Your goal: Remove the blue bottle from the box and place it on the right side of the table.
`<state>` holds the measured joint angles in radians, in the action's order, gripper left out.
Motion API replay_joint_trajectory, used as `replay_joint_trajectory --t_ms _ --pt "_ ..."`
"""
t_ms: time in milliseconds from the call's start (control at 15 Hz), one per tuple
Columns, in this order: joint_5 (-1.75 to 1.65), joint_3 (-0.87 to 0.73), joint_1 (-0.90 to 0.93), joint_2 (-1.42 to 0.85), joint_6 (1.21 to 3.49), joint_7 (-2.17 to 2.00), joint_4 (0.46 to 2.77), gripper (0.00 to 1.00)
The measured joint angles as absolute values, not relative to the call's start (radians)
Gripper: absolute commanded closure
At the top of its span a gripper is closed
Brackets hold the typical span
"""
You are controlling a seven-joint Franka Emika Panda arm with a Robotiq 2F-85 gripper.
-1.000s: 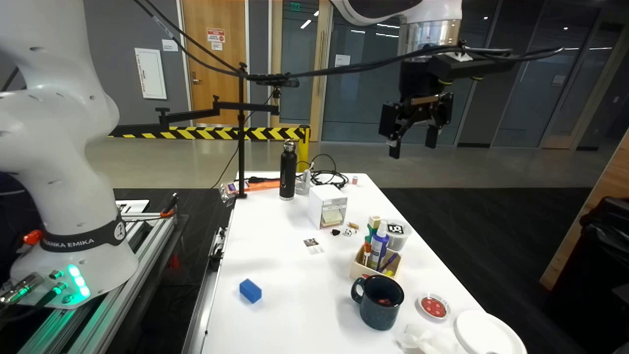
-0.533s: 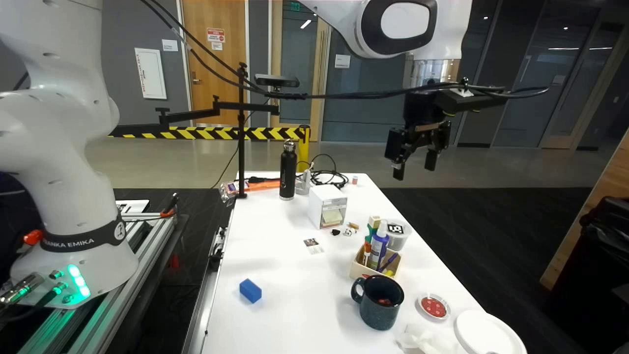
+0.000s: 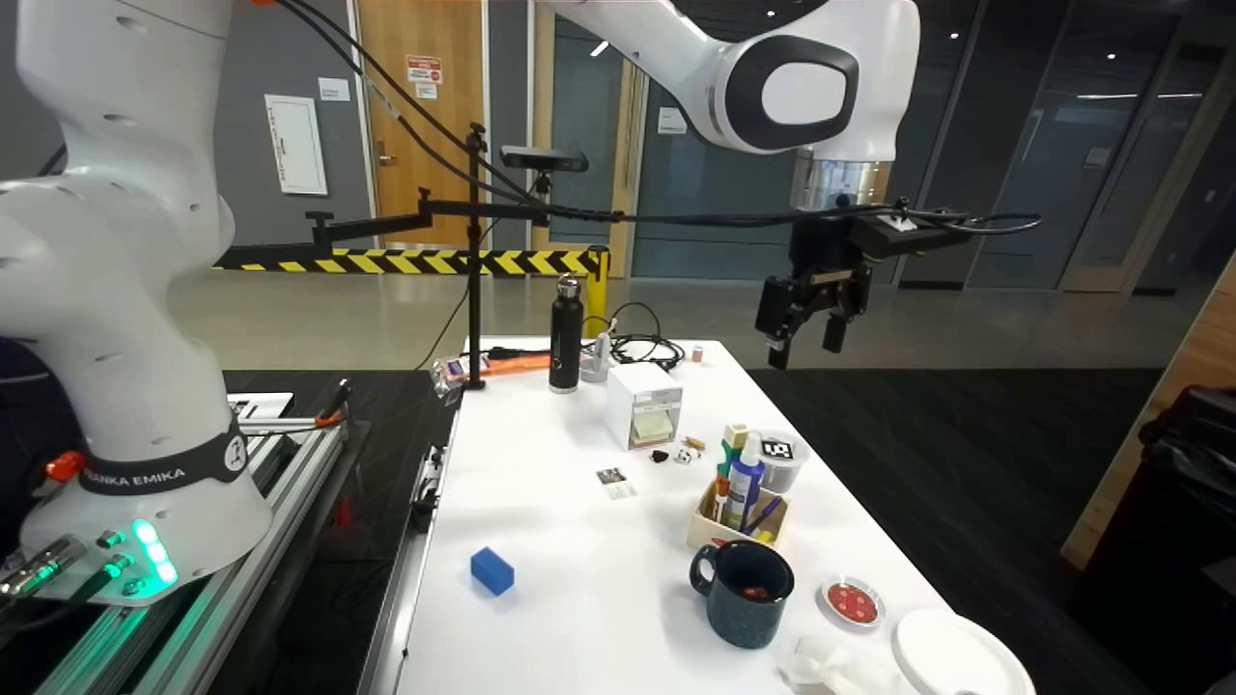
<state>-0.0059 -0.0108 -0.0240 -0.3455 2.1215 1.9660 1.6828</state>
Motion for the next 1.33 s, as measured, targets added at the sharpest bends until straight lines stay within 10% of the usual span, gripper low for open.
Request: replay_joint_trajectory --t_ms 1333 --pt "-0.03 0.056 -0.02 -0.605 2.084 1.935 1.552 0.0"
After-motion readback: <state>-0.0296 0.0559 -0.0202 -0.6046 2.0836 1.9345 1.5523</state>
